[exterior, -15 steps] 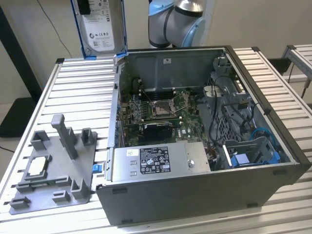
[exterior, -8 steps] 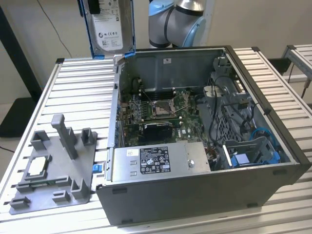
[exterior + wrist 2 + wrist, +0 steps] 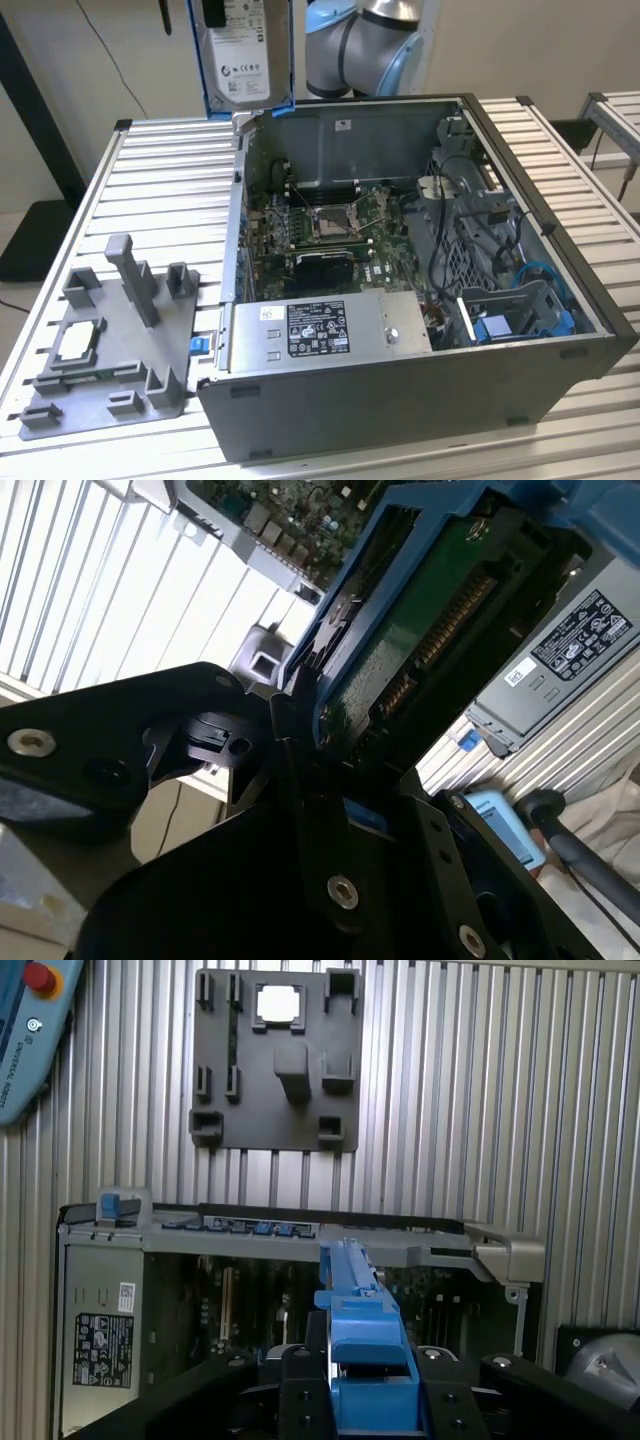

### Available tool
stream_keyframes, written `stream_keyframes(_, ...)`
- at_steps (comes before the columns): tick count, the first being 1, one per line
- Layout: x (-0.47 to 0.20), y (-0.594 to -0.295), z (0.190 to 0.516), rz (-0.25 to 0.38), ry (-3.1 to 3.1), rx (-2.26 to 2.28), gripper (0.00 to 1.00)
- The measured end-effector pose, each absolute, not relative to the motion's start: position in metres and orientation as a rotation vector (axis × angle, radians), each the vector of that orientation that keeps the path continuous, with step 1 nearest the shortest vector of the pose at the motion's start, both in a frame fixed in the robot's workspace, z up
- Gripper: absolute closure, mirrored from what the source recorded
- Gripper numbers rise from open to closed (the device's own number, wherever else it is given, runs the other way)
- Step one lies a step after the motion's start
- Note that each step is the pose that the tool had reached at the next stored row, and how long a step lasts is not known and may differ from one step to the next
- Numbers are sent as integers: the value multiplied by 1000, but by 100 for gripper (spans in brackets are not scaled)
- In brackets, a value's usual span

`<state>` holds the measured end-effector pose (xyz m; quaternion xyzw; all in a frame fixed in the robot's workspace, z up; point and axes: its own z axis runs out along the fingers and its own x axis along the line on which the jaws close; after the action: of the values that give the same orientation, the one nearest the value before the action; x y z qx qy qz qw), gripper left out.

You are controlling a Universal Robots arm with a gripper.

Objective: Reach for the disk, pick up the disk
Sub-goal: 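Pick up the disk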

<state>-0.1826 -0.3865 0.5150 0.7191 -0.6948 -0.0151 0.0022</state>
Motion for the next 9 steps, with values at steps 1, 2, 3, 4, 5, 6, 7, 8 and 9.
stream_keyframes(1,-180,-387,515,-47,-2179,2256,100)
stream_keyframes(2,-178,-387,515,-47,-2179,2256,100)
stream_keyframes(3,-175,-387,515,-47,-2179,2256,100)
stream_keyframes(4,-173,-387,515,-47,-2179,2257,100)
stream_keyframes(5,-171,-387,515,-47,-2179,2257,100)
stream_keyframes(6,-168,-387,515,-47,-2178,2257,100)
stream_keyframes(7,-166,-387,515,-47,-2178,2257,100)
stream_keyframes(8,-164,-387,515,-47,-2178,2258,100)
stream_keyframes(9,-161,-387,515,-47,-2178,2258,100)
